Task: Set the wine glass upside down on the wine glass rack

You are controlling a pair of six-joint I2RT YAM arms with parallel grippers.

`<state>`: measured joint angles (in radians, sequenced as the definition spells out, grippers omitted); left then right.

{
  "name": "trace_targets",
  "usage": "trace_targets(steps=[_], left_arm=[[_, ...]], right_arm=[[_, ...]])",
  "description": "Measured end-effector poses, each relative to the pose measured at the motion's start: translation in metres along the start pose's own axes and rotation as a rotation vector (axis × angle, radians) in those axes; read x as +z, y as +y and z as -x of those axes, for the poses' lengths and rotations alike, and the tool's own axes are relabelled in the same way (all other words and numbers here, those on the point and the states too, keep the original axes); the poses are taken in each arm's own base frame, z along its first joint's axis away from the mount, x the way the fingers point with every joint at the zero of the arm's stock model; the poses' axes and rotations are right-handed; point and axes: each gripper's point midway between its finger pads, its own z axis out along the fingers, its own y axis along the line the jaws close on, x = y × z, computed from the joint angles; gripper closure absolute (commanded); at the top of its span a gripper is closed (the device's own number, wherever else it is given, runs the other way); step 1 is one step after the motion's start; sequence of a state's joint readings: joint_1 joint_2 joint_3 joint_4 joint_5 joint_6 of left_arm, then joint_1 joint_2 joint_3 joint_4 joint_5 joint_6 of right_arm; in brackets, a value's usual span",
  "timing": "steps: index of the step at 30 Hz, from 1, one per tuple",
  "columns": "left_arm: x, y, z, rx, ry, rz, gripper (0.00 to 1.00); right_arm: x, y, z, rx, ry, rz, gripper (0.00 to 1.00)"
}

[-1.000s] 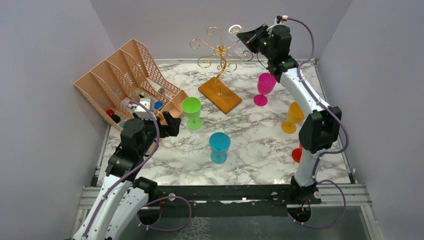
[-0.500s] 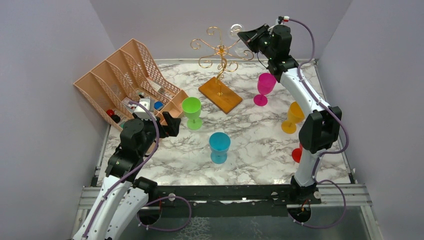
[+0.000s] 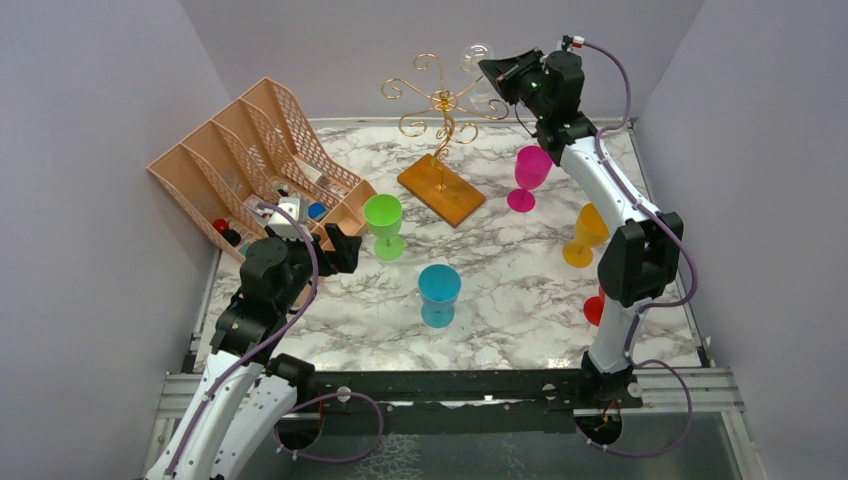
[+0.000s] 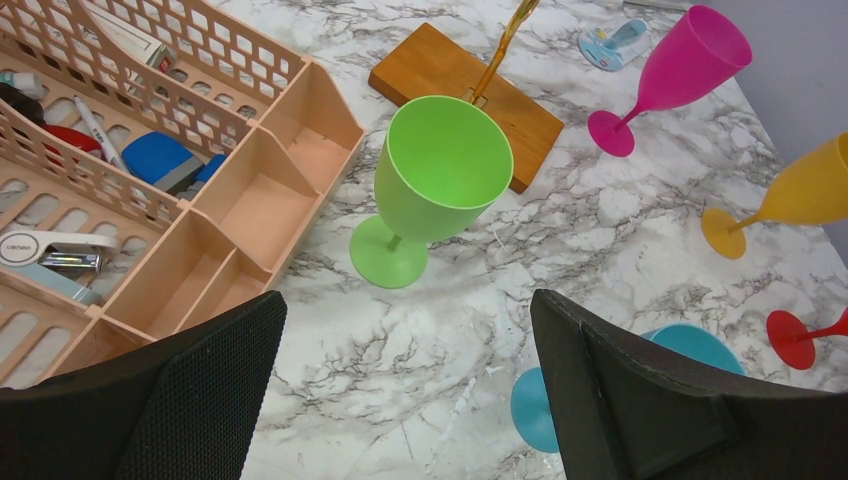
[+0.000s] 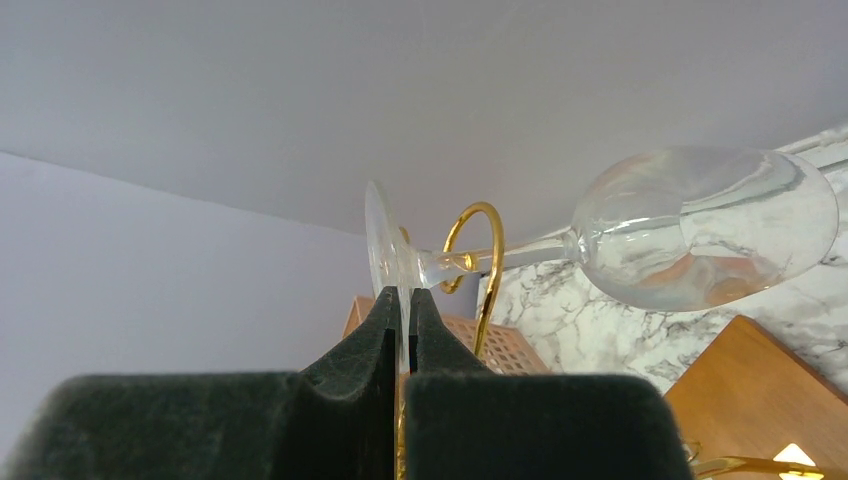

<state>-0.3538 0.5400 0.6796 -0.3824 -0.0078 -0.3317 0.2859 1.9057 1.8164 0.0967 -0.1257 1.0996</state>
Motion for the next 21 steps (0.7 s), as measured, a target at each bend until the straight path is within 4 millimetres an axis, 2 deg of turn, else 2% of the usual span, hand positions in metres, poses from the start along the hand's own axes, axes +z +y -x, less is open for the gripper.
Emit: trace_targets(steps=[8, 16, 21], left_arm=[[-0.001, 0.0, 0.001, 0.0, -0.004, -0.001, 0.01], [-0.002, -0.001, 0.002, 0.001, -0.009, -0.003, 0.01], [-0.002, -0.001, 0.002, 0.001, -0.01, -0.003, 0.01]], right_arm=[[0.001, 0.005, 0.003, 0.04, -0.014, 0.016, 0.99], [0.011, -0.009, -0.003, 0.057, -0.004, -0.004, 0.99], [0.013, -0.011, -0.004, 0.062, -0.003, -0.006, 0.97]])
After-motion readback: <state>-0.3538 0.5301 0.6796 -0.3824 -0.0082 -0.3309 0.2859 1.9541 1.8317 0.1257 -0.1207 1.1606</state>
